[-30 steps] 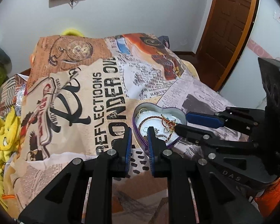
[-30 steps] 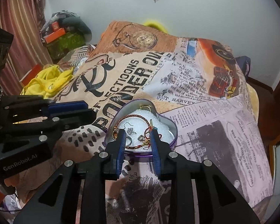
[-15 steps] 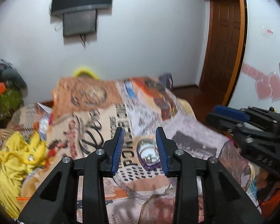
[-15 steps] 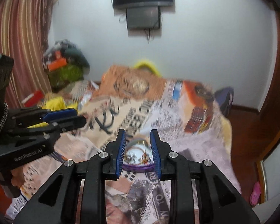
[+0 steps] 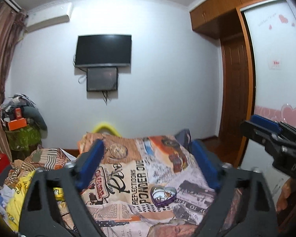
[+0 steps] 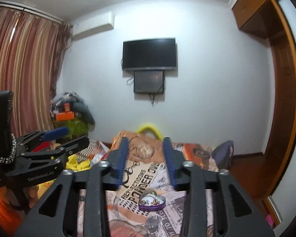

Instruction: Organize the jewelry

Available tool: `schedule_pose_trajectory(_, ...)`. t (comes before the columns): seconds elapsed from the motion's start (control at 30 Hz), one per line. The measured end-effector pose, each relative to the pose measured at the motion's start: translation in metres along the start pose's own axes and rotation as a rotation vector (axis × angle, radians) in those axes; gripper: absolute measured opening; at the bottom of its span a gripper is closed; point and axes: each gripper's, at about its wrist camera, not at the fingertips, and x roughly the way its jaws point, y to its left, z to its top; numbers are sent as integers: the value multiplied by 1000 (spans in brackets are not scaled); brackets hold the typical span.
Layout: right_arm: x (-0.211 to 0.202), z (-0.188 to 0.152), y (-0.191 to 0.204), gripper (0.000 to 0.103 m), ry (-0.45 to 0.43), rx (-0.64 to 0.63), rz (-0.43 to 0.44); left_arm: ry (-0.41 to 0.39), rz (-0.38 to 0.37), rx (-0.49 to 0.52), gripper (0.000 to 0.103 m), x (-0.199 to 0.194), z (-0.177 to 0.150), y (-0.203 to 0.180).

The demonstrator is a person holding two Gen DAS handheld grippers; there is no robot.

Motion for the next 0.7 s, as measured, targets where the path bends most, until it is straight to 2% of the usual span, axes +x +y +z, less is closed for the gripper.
schedule_pose_trajectory(0.1,-6,-2,8,72,-34,-5,-42,-32,24,2,101,-10,0,-2)
schedule_pose_trajectory(0.17,-6,-4,10,81,-41,-1,-52,-46,43,19,101,-14,-1,-4)
schedule_pose_trajectory(0.3,-8,-6,11,103,-76,26,-95,-50,51,28,101,-21,-8,-7)
schedule_pose_trajectory(0.7,-21,-12,1,103,-64,54,-102,-47,56,17,102,-31,-9,-9)
